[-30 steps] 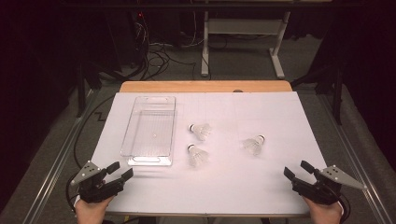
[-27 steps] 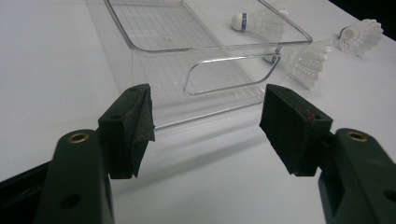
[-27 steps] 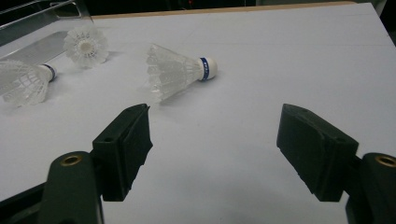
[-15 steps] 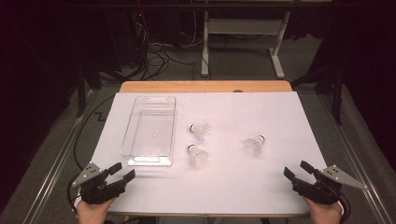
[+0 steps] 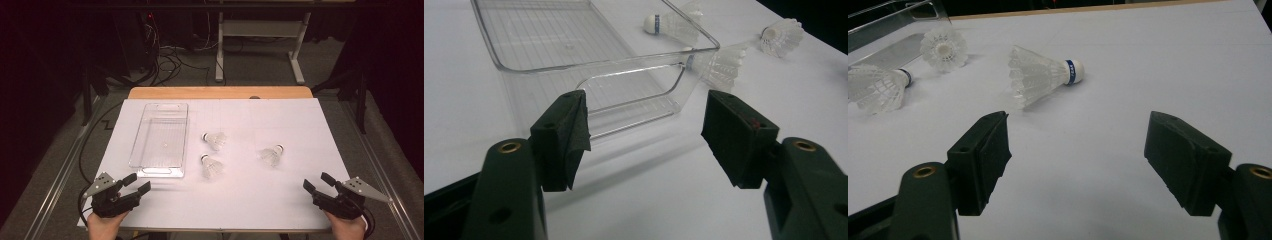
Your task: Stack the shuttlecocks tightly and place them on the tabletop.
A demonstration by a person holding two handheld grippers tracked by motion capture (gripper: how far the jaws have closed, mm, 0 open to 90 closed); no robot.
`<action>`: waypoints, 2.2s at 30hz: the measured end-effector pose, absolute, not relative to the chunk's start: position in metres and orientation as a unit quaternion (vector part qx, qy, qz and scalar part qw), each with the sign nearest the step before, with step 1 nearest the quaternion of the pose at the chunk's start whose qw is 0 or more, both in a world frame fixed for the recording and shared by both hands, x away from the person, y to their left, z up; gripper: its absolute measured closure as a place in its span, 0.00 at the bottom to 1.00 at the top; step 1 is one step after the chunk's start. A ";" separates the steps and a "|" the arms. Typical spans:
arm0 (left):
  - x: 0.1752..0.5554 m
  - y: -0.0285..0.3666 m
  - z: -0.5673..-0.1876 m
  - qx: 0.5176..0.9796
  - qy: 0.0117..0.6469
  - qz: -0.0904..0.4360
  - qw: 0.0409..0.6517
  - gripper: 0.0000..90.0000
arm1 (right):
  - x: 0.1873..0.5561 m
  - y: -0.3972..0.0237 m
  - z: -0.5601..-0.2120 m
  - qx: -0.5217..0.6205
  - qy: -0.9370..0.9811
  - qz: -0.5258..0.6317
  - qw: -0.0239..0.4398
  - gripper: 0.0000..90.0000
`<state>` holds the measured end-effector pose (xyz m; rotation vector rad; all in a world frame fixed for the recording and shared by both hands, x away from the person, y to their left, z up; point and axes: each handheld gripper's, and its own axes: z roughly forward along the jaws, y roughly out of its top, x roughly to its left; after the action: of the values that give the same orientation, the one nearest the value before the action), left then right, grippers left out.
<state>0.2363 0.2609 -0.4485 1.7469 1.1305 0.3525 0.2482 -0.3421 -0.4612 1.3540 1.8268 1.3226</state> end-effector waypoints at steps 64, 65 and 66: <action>0.258 0.205 -0.432 0.750 0.415 0.120 0.500 0.42 | 0.248 -0.341 -0.461 0.497 0.675 0.485 0.251 0.30; 0.259 0.204 -0.432 0.751 0.414 0.121 0.500 0.42 | 0.248 -0.341 -0.461 0.497 0.675 0.485 0.250 0.30; 0.259 0.202 -0.431 0.752 0.413 0.121 0.499 0.42 | 0.248 -0.341 -0.462 0.497 0.674 0.485 0.250 0.30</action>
<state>0.2588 0.2024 -0.4311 1.8192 0.9989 0.2916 0.2485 -0.3414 -0.4615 1.3534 1.8360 1.3199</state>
